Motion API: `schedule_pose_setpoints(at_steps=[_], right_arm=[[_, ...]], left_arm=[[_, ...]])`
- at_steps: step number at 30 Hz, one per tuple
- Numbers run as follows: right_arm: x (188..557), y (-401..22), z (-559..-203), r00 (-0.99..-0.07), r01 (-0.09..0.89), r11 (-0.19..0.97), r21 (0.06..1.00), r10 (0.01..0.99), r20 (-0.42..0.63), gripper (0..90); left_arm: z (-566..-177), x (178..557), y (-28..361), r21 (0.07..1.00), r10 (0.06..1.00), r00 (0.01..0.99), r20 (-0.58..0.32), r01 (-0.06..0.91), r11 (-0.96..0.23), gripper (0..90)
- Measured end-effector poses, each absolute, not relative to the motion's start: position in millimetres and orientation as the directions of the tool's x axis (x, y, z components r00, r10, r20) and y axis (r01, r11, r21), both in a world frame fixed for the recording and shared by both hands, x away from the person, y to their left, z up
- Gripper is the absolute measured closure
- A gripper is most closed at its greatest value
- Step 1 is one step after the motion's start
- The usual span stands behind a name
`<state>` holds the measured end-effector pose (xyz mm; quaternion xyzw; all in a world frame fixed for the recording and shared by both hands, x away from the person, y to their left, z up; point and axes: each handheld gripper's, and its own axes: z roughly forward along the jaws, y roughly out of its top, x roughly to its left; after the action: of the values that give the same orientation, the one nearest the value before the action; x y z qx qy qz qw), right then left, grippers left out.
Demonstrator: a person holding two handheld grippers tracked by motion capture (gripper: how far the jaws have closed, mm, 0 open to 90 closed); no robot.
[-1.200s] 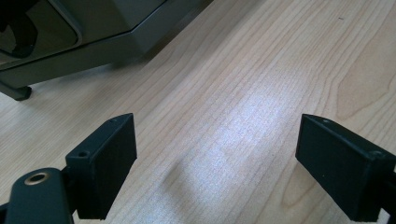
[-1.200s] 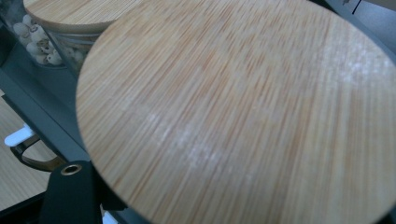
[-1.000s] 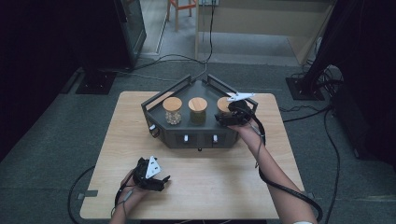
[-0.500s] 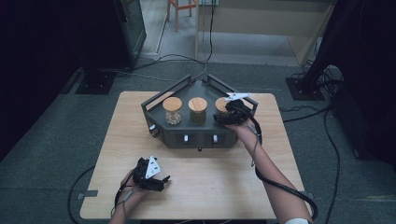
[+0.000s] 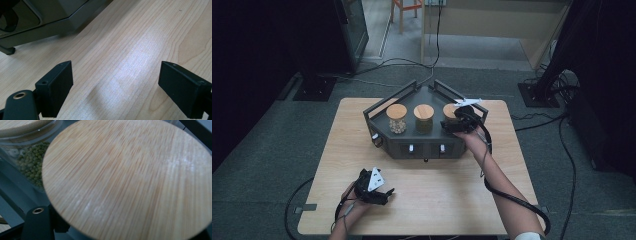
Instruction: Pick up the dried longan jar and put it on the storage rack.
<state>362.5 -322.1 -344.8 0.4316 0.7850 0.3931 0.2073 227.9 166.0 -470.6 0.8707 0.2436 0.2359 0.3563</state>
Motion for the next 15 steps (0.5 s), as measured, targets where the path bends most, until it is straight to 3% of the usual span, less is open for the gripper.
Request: schedule_pose_setpoints(at_steps=[15], right_arm=[[363.7, -322.9, -344.8, -0.541, 0.521, 0.313, 0.794, 0.841, 0.023, 24.9]], left_arm=[[-470.7, 228.3, 165.3, 0.733, 0.591, 0.771, 0.237, 0.257, -0.630, 12.4]])
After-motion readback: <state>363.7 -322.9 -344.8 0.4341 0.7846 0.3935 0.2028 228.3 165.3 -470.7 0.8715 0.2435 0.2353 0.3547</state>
